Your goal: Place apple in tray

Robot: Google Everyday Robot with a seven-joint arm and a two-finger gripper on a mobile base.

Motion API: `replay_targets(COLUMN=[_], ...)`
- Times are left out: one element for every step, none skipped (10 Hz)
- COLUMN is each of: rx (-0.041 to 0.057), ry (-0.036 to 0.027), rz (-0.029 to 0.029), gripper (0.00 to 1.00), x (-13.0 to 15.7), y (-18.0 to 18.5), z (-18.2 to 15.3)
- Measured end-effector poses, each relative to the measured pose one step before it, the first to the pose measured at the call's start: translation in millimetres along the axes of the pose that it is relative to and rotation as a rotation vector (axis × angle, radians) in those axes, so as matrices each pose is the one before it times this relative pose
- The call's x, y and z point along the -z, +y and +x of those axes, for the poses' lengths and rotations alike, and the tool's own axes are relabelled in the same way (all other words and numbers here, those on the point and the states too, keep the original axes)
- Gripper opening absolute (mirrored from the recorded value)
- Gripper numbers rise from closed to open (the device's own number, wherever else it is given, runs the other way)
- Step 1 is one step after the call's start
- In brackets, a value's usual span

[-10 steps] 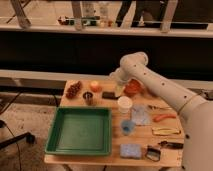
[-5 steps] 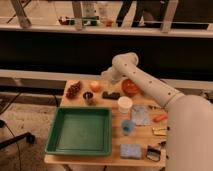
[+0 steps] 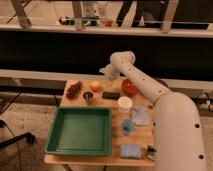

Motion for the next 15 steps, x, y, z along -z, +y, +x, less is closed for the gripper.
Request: replay_targets(rx=[-0.01094, -0.00280, 0.00114, 0.00541, 0.00648, -0.00036, -0.00262, 0.00040, 0.00123, 0.00110, 0.00064, 0.00615, 0.01214, 0.02614, 0.02009], ry=[-0.00359, -0.00266, -0.00488, -0.00487, -0.00490, -0.00008, 0.00154, 0.00011, -0.00072, -0.00005, -0.00086, -0.00496, -0.00569, -0.01285, -0.00985], rz=[0.00318, 0.00133, 0.00381, 0.00331, 0.00041, 0.00020, 0.00067, -0.00028, -0.00032, -0.00002, 0.00004, -0.00060, -0.00125, -0.00020, 0.00161], gripper=[0.80, 0.80, 0.80, 0.80, 0.80, 0.80, 0.80, 0.80, 0.80, 0.80, 0.80, 0.80, 0.80, 0.80, 0.80], x=[-5.98, -4.55, -4.18, -6.75, -3.93, 0.12, 1.02, -0.09, -0.44, -0.01, 0.21, -0.60, -1.63, -6.30, -6.15], y=[0.44, 0.69, -0.14, 0.19, -1.78, 0.08, 0.77, 0.13, -0.31, -0.10, 0.30, 0.52, 0.31, -3.21, -4.67], z=[0.40, -1.01, -3.23, -4.39, -5.75, 0.18, 2.28, 0.05, -1.02, -0.18, 0.19, -1.12, -2.50, -10.77, -10.67])
